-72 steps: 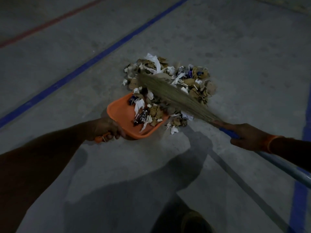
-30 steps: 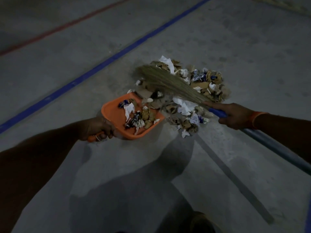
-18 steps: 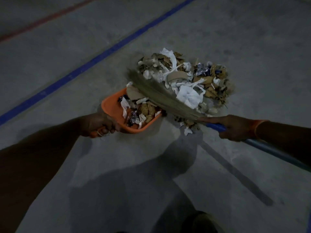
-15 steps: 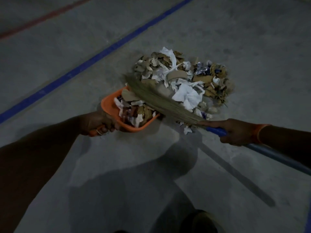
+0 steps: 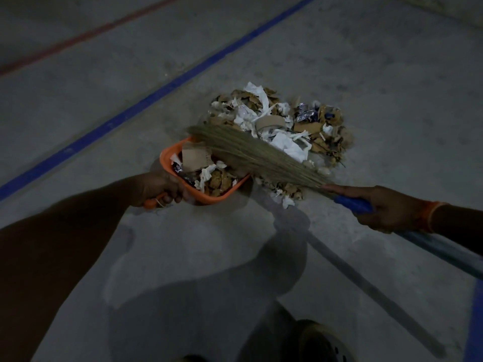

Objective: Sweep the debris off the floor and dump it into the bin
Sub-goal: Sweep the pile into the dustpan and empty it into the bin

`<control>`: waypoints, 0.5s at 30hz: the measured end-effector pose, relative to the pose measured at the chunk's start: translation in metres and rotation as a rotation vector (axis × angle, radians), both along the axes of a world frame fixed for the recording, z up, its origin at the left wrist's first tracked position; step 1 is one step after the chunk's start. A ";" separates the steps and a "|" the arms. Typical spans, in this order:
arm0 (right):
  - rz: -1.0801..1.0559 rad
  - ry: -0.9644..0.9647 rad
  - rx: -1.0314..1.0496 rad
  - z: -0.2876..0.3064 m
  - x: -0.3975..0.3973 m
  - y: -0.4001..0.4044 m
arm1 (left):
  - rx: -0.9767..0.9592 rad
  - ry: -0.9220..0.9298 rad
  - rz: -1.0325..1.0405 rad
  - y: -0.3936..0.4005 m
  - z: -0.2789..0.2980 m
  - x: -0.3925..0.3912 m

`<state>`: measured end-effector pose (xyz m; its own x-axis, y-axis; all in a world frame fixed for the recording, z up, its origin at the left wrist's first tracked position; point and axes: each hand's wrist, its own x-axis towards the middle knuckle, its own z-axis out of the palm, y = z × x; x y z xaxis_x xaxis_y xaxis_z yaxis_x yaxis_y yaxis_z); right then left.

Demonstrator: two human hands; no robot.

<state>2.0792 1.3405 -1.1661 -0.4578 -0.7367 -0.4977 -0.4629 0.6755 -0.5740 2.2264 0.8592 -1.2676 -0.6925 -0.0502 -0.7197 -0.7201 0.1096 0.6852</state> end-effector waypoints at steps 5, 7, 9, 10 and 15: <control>-0.090 -0.007 -0.054 0.009 0.001 0.008 | -0.019 0.022 -0.026 -0.003 0.003 0.005; -0.109 -0.007 -0.072 0.013 0.000 0.007 | -0.026 0.027 -0.015 -0.006 0.006 0.009; -0.129 -0.005 -0.082 0.016 -0.001 0.005 | -0.023 0.028 0.002 -0.009 0.010 0.014; -0.142 -0.003 -0.087 0.018 -0.002 0.004 | -0.025 0.028 0.006 -0.009 0.013 0.016; -0.178 0.006 -0.097 0.023 -0.002 -0.003 | -0.047 0.072 0.038 -0.016 0.025 0.026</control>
